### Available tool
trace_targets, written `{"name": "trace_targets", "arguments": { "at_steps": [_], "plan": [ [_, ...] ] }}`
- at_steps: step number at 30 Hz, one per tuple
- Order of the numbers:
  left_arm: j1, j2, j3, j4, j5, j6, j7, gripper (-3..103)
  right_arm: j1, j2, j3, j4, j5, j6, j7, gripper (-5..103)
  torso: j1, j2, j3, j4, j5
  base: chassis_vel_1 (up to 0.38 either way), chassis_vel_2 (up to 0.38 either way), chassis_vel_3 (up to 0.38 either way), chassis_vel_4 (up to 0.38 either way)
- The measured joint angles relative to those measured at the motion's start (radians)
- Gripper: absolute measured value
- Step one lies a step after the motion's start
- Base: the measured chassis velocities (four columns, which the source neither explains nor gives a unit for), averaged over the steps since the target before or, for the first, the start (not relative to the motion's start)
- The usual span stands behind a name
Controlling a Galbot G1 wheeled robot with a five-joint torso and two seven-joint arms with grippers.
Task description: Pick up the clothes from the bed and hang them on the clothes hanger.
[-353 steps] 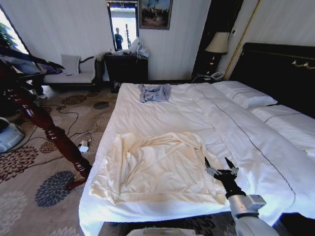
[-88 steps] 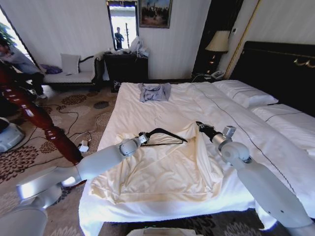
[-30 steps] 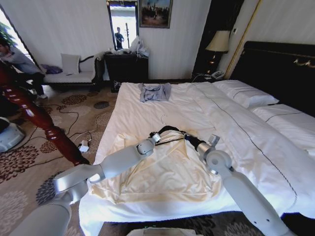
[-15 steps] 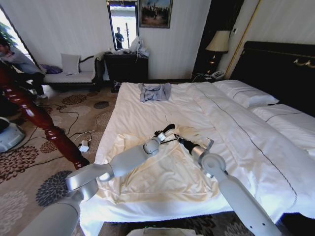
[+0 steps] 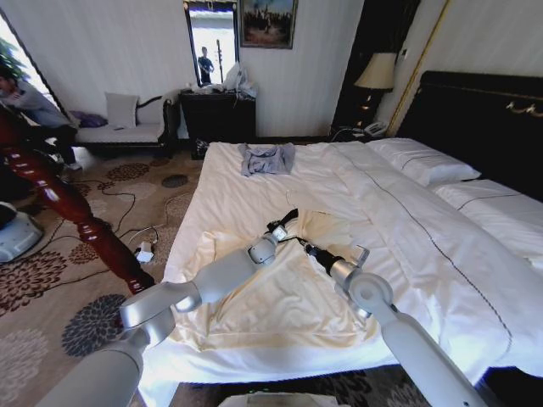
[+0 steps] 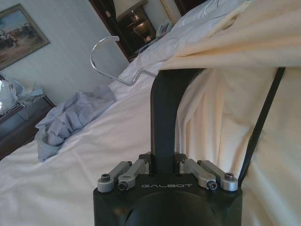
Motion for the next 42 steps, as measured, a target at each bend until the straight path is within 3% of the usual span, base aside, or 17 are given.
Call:
{"name": "trace_targets", "arguments": {
  "at_steps": [4,7,9,11,14,16,17,20,21,22,24,26,28,30,32,37,42],
  "plan": [
    [0.003,0.01,-0.001,-0.008,0.004,-0.007,-0.003,22,-0.013,-0.003,-0.001,-0.007,-0.083,0.006,-0.034,0,0.0,0.0,0.0,-0.0002,0.0,0.0,0.0,0.0,0.0],
    [0.01,0.022,-0.008,-0.013,0.015,-0.021,-0.012,22,-0.036,-0.017,-0.001,0.006,-0.177,0.02,-0.066,13,0.0,0.0,0.0,-0.0001,-0.0001,0.0,0.0,0.0,0.0],
    [0.013,0.022,-0.013,-0.012,0.022,-0.027,-0.014,22,-0.041,-0.021,-0.001,0.013,-0.199,0.022,-0.07,13,0.0,0.0,0.0,-0.0001,-0.0001,0.0,0.0,0.0,0.0],
    [0.016,0.018,-0.021,-0.005,0.031,-0.034,-0.017,22,-0.053,-0.03,0.003,0.03,-0.226,0.024,-0.074,30,0.0,0.0,0.0,0.0,0.0,0.0,0.0,0.0,0.0],
    [0.021,0.011,-0.031,0.001,0.039,-0.04,-0.018,22,-0.07,-0.044,0.013,0.056,-0.25,0.026,-0.076,40,0.0,0.0,0.0,-0.0001,0.0,0.0,0.0,0.0,0.0],
    [0.023,0.01,-0.036,0.004,0.042,-0.042,-0.02,22,-0.087,-0.055,0.023,0.076,-0.263,0.027,-0.078,40,0.0,0.0,0.0,-0.0001,0.0,0.0,0.0,0.0,0.0],
    [0.025,0.009,-0.04,0.006,0.045,-0.043,-0.02,22,-0.104,-0.065,0.033,0.094,-0.276,0.029,-0.082,51,0.0,0.0,0.0,-0.0001,0.0,0.0,0.0,0.0,0.0],
    [0.028,0.011,-0.044,0.007,0.048,-0.045,-0.02,22,-0.126,-0.077,0.052,0.115,-0.292,0.038,-0.089,51,0.0,0.0,0.0,-0.0002,-0.0001,0.0,0.0,0.0,0.0],
    [0.03,0.016,-0.047,0.003,0.049,-0.046,-0.021,22,-0.138,-0.083,0.077,0.127,-0.302,0.055,-0.091,62,0.0,0.0,0.0,-0.0003,-0.0001,0.0,0.0,0.0,0.0],
    [0.032,0.022,-0.049,-0.004,0.05,-0.046,-0.024,22,-0.138,-0.086,0.1,0.128,-0.304,0.069,-0.089,62,0.0,0.0,0.0,-0.0003,0.0,0.0,0.0,0.0,0.0],
    [0.035,0.034,-0.05,-0.018,0.052,-0.046,-0.027,22,-0.123,-0.092,0.136,0.114,-0.306,0.088,-0.078,79,0.0,0.0,0.0,-0.0003,-0.0001,0.0,0.0,0.0,0.0],
    [0.035,0.042,-0.05,-0.028,0.052,-0.046,-0.028,22,-0.111,-0.097,0.152,0.096,-0.315,0.104,-0.075,79,0.0,0.0,0.0,-0.0002,0.0,0.0,0.0,0.0,0.0],
    [0.036,0.07,-0.046,-0.059,0.052,-0.046,-0.033,22,-0.068,-0.127,0.191,0.021,-0.397,0.153,-0.073,90,0.0,0.0,0.0,0.0001,0.0,0.0,0.0,0.0,0.0],
    [0.036,0.074,-0.046,-0.064,0.052,-0.046,-0.033,22,-0.063,-0.132,0.194,0.012,-0.411,0.159,-0.074,90,0.0,0.0,0.0,0.0001,0.0,0.0,0.0,0.0,0.0],
    [0.043,0.103,-0.043,-0.099,0.052,-0.046,-0.037,22,-0.016,-0.177,0.214,-0.072,-0.534,0.2,-0.094,100,0.0,0.0,0.0,0.0001,0.0001,0.0,0.0,0.0,0.0],
    [0.055,0.119,-0.044,-0.105,0.059,-0.052,-0.034,22,0.025,-0.254,0.209,-0.147,-0.599,0.203,-0.141,100,0.0,0.0,0.0,0.0,0.0002,0.0,0.0,0.0,0.0],
    [0.066,0.125,-0.045,-0.103,0.076,-0.06,-0.028,22,0.077,-0.334,0.177,-0.273,-0.729,0.205,-0.232,100,0.0,0.0,0.0,0.0,0.0001,0.0,0.0,0.0,0.0]
  ]
}}
